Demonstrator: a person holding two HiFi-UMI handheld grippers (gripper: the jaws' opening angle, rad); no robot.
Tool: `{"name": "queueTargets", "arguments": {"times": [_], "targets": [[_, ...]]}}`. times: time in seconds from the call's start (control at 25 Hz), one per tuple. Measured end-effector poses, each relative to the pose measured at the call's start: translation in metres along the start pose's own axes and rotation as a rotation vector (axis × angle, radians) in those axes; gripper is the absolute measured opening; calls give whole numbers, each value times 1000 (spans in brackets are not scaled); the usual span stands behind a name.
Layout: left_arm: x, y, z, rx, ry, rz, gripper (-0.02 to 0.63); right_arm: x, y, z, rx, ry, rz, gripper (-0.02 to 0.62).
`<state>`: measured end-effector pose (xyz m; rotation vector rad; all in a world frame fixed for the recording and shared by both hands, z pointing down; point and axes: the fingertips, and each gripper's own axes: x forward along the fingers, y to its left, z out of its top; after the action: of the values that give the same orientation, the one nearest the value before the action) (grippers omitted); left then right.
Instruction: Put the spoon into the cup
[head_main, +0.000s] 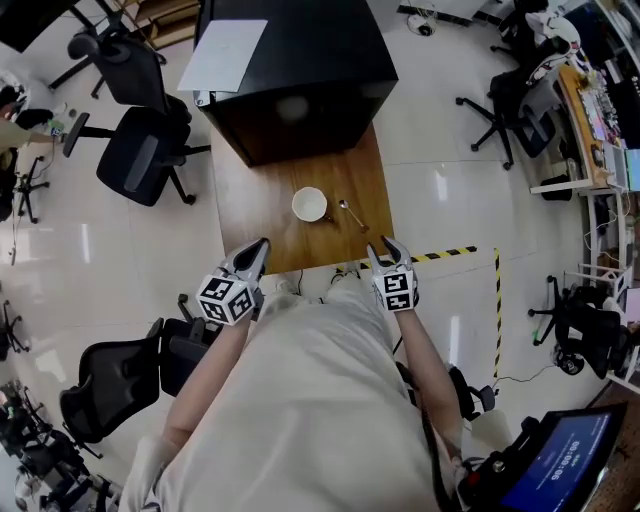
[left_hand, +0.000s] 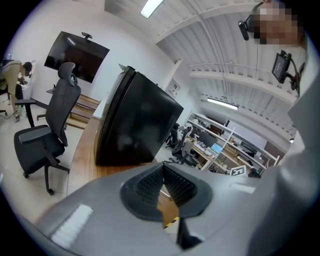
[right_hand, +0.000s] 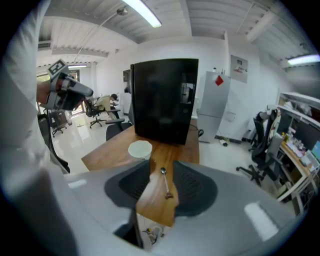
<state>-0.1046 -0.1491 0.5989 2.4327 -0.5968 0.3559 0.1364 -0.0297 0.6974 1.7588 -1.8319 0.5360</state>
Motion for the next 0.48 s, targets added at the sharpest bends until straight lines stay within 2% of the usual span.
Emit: {"name": "queueTargets", "arguments": {"times": [0.2, 0.48], "targets": [[12, -11, 1, 5, 18, 36, 0, 35, -4, -34, -81, 100, 88, 146], [21, -20, 3, 12, 26, 96, 0, 85, -14, -91, -134, 257, 161, 147]]}}
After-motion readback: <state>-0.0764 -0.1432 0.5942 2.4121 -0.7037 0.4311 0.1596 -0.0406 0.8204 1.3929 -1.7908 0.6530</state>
